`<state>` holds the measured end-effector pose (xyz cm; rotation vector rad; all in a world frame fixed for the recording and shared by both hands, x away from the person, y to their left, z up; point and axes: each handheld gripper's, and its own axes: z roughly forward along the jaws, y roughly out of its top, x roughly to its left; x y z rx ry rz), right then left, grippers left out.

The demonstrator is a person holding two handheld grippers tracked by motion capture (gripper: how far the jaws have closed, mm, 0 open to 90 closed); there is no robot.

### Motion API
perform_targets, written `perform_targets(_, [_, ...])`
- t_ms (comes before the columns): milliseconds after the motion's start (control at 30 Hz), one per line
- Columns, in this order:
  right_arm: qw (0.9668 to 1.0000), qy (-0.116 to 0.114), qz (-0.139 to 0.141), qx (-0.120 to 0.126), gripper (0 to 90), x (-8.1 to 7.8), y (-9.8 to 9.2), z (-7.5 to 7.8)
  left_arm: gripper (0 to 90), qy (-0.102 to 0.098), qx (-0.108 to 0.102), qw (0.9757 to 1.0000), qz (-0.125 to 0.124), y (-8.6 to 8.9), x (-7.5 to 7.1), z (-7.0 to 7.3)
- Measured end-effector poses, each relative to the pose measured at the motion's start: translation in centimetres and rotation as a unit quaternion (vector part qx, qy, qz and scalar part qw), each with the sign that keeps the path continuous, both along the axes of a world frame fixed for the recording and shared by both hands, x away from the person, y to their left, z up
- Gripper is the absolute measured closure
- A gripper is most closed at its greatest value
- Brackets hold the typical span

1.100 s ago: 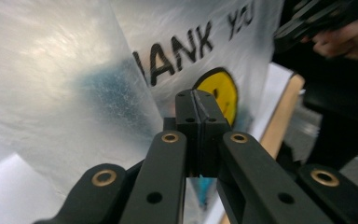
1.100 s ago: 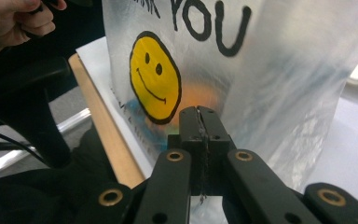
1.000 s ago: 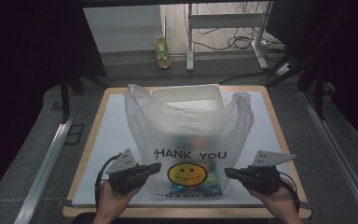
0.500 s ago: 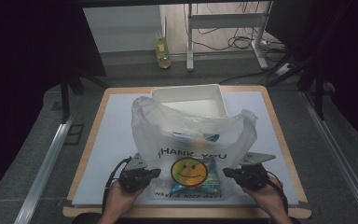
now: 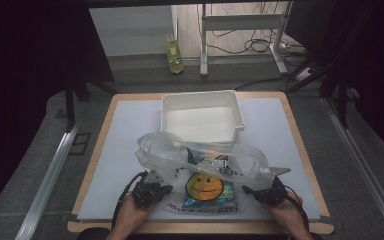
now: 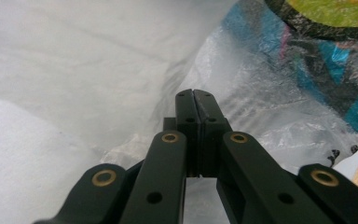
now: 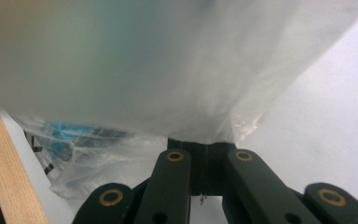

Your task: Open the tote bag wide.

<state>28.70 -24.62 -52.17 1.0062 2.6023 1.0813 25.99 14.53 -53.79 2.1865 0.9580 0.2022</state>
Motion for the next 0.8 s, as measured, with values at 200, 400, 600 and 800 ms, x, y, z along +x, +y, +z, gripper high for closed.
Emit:
perform_targets(200, [0.9997, 0.004, 0.000, 0.025, 88.9, -0.6, -0.5, 0.6, 89.2, -0.006, -0.039, 0.9991, 0.013, 0.9, -0.6, 1.1])
perform_targets(400, [0.9984, 0.007, 0.002, 0.056, 88.7, -2.3, -1.4, 2.3, 89.2, -0.024, -0.063, 0.9975, 0.021, 2.5, -2.7, 3.3])
perform_targets(600, [0.9976, -0.001, 0.016, 0.068, 88.6, -3.6, -1.9, 4.2, 89.2, -0.030, -0.069, 0.9969, 0.024, 4.1, -4.0, 4.9])
perform_targets(800, [0.9975, -0.020, -0.006, 0.067, 88.6, -3.3, -3.5, 5.9, 89.2, -0.034, -0.074, 0.9952, 0.054, 7.1, -3.5, 6.3])
